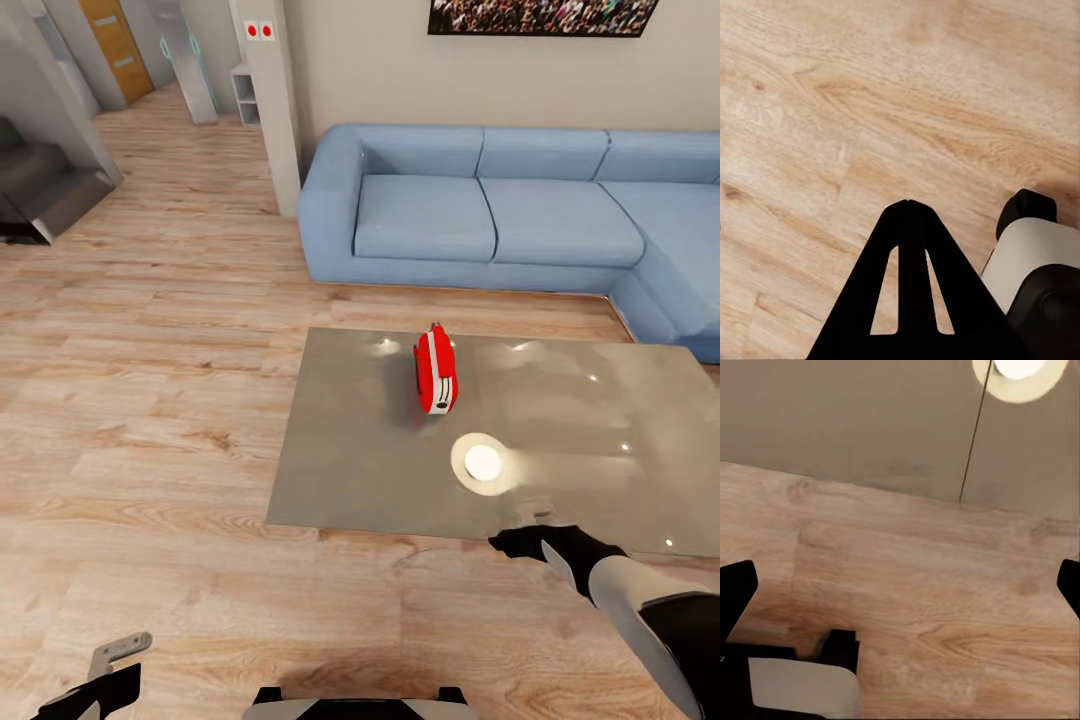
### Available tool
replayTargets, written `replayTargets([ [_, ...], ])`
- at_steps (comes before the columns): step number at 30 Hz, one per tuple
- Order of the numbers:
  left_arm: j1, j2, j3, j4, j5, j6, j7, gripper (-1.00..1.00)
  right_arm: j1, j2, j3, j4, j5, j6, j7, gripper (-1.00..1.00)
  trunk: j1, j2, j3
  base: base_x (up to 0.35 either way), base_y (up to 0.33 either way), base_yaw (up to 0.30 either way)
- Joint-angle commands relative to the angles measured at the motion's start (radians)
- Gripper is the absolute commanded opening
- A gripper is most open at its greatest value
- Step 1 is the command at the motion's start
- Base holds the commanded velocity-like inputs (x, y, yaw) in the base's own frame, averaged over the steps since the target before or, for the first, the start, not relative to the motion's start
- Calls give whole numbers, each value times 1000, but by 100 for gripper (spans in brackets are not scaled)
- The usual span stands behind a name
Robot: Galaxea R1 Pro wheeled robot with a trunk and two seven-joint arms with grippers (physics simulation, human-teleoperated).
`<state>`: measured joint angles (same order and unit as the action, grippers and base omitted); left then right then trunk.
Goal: Turn on the radio receiver that's on the table in the living room.
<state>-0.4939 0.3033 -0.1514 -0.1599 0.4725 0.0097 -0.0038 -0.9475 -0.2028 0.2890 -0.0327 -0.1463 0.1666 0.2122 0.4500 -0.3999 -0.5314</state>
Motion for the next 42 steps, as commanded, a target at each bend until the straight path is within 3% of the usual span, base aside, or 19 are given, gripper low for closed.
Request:
replayTargets([
  [1, 0, 0, 0, 0, 0, 0, 0, -100, 1, 4, -1, 38, 0, -29, 0, 100, 0, 0, 0, 0, 0, 0],
  [5, 0, 0, 0, 4, 0, 0, 1, -100, 48, 9, -1, 98, 1, -103, -2, 100, 0, 0, 0, 0, 0, 0],
  [12, 0, -5, -4, 5, -1, 1, 2, -100, 201, 7, 0, 110, 9, -121, -9, 100, 0, 0, 0, 0, 0, 0],
  [16, 0, -7, -57, 22, -8, 2, 4, -100, 260, 9, 1, 111, 32, -121, -33, 100, 0, 0, 0, 0, 0, 0],
  [20, 0, -23, -111, 96, -17, 1, 7, -100, 305, 13, 0, 111, 44, -112, -43, 100, 0, 0, 0, 0, 0, 0],
  [26, 0, -85, -122, 200, -20, 1, 6, -100, 323, 15, -1, 110, 46, -117, -44, 100, 0, 0, 0, 0, 0, 0],
  [35, 1, -107, -123, 213, -16, -4, 8, -100, 325, 64, -2, 109, 45, -116, -44, 100, 0, 0, 0, 0, 0, 0],
  [40, 4, -142, -123, 221, -17, -30, 7, -100, 325, 80, -2, 109, 45, -117, -43, 100, 0, 0, 0, 0, 0, 0],
  [42, 6, -172, -123, 231, -17, -33, 5, -100, 325, 82, -2, 109, 45, -117, -43, 100, 0, 0, 0, 0, 0, 0],
])
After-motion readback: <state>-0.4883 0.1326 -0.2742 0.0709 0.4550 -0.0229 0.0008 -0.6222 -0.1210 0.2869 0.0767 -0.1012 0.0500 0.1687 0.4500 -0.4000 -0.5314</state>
